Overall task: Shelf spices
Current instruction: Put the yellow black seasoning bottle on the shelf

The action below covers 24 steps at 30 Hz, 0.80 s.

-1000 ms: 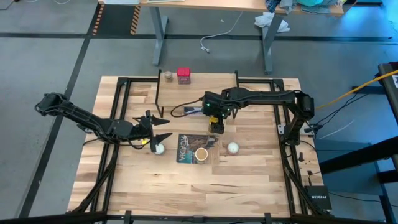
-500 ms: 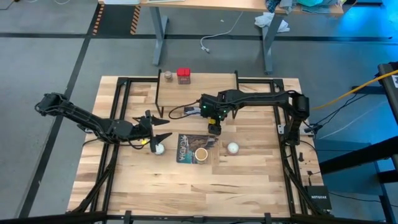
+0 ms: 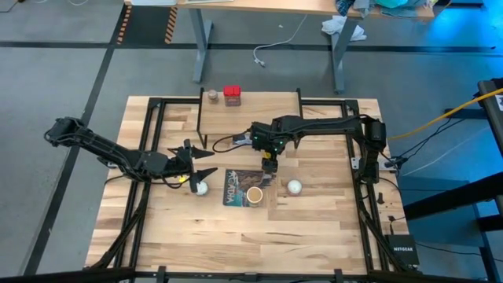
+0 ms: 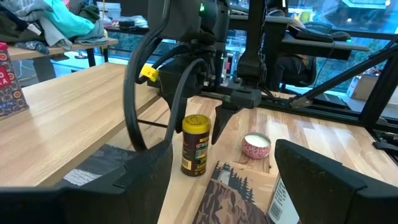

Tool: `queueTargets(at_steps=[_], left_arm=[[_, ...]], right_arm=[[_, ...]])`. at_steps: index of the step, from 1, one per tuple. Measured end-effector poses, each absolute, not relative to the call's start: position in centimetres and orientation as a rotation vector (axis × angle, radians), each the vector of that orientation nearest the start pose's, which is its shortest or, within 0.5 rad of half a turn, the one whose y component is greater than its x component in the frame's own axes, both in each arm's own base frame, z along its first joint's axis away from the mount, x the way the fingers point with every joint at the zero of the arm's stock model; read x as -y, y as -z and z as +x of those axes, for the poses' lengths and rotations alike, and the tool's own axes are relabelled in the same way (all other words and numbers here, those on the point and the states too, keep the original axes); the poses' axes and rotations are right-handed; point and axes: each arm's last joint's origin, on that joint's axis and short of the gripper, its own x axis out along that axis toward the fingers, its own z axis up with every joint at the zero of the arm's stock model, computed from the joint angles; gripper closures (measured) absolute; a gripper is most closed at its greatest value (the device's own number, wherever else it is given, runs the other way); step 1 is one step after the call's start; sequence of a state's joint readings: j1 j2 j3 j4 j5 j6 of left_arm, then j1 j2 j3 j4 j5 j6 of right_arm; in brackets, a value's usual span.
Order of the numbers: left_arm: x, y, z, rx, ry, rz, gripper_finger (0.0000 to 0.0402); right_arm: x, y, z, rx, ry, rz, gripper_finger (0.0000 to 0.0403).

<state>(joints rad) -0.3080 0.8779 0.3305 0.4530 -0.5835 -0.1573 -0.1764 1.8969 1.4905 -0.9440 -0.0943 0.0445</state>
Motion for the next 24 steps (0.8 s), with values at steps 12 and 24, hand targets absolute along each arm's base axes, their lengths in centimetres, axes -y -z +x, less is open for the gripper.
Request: queueTargets(at_steps=[12, 24], left_arm=[[4.04, -22.17, 17.95, -0.063, -0.281, -0.119, 0.0125], [4.04, -22.17, 17.95, -0.062, -0.282, -0.125, 0.0125]], right_arm=[[6.25, -21.73, 36.83, -1.347, 0.126, 0.269, 0.015], [6.0, -21.69, 36.89, -1.347, 0.157, 0.299, 0.0148]])
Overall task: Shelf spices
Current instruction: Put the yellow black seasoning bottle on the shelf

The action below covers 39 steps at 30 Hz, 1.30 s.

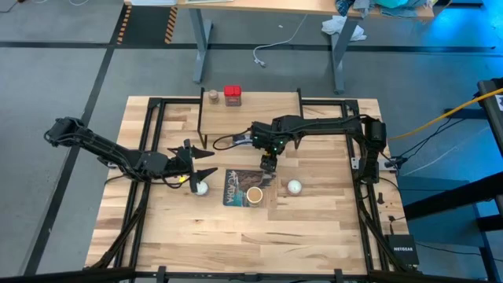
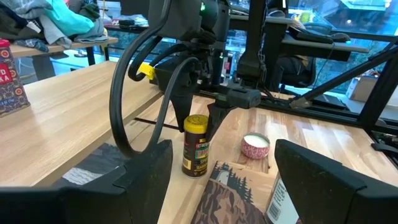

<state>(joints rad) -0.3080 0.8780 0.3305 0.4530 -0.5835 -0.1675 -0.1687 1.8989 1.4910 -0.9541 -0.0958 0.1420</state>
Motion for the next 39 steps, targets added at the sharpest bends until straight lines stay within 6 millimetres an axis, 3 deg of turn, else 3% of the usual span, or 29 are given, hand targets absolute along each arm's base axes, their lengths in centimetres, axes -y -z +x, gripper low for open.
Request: queueTargets(at_steps=[4, 30, 39], left_arm=[[4.0, -22.2, 18.0, -0.062, -0.282, -0.127, 0.0125], [4.0, -22.2, 18.0, -0.061, -0.281, -0.128, 0.0125], [4.0, -22.2, 18.0, -0.062, -0.281, -0.126, 0.0125]], right_arm=[[5.6, -21.7, 37.0, -1.345, 0.157, 0.301, 0.0167], [3.9, -21.7, 37.3, -1.34, 0.174, 0.289, 0.0167], [4.0, -24.3, 38.1, -1.294, 0.173, 0.283, 0.0167]])
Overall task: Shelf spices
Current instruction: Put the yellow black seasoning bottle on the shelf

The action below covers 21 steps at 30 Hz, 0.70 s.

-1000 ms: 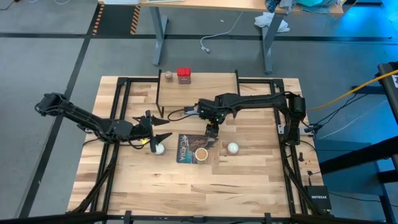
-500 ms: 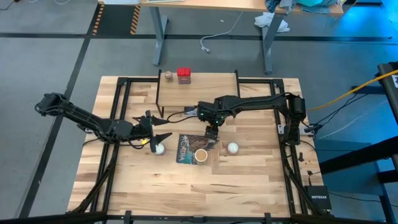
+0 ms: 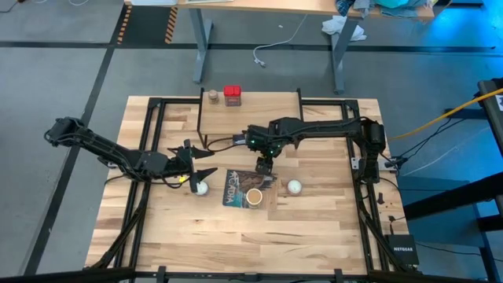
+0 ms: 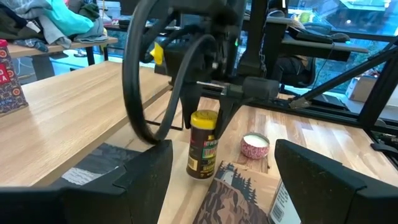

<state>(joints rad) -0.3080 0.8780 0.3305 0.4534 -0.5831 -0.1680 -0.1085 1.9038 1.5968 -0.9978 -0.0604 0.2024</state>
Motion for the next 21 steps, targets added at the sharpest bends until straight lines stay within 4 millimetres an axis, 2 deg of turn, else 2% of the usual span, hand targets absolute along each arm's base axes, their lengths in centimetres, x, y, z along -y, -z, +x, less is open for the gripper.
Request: queueTargets(at_steps=[10, 16, 21], left_arm=[[4.0, -22.2, 18.0, -0.063, -0.281, -0.125, 0.0125], [4.0, -22.2, 18.0, -0.063, -0.281, -0.125, 0.0125], [4.0, -22.2, 18.0, -0.063, -0.281, -0.126, 0.0125]], right_arm=[[2.3, -28.2, 38.7, -1.249, 0.151, 0.234, 0.0167], [1.2, -32.7, 38.8, -1.165, 0.122, 0.207, 0.0167], [1.3, -37.2, 38.2, -1.06, 0.143, 0.154, 0.0167]])
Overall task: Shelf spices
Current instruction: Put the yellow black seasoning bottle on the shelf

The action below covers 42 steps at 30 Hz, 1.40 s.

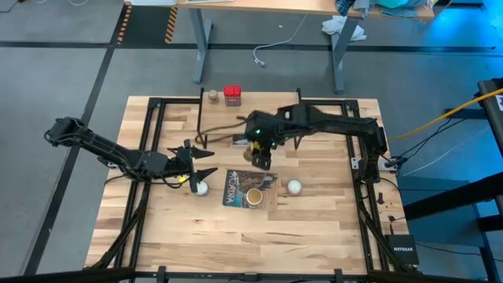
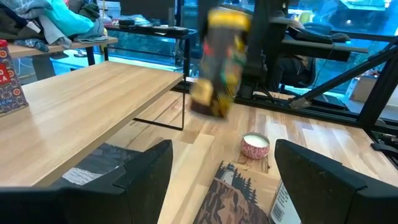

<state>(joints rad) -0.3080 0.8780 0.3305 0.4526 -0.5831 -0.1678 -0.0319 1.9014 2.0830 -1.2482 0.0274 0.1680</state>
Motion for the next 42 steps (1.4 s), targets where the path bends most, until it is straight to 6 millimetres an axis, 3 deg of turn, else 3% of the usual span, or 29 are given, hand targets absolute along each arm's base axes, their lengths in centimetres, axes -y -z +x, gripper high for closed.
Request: queueTargets(at_steps=[4, 8, 18, 22, 28, 36, 42], left_arm=[[4.0, -22.2, 18.0, -0.062, -0.281, -0.128, 0.0125], [4.0, -22.2, 18.0, -0.057, -0.281, -0.128, 0.0125], [4.0, -22.3, 18.0, -0.055, -0.283, -0.115, 0.0125], [3.8, -22.2, 18.0, -0.057, -0.293, -0.113, 0.0125], [3.6, -22.2, 18.0, -0.065, -0.303, -0.107, 0.0125], [3.4, -22.1, 18.1, -0.067, -0.314, -0.103, 0.0125], [3.4, -22.1, 18.1, -0.072, -0.312, -0.104, 0.0125]], right_arm=[[2.5, -40.3, 37.5, -0.975, 0.192, 0.102, 0.0167], [4.9, -41.9, 36.7, -0.931, 0.241, 0.105, 0.0167], [14.0, -41.3, 34.4, -0.974, 0.37, 0.157, 0.0167], [16.5, -41.1, 33.9, -0.947, 0.371, 0.178, 0.0167], [18.7, -40.1, 34.3, -0.949, 0.37, 0.183, 0.0167], [19.9, -38.7, 36.3, -0.959, 0.358, 0.138, 0.0167], [20.4, -38.3, 36.2, -0.997, 0.382, 0.119, 0.0167]])
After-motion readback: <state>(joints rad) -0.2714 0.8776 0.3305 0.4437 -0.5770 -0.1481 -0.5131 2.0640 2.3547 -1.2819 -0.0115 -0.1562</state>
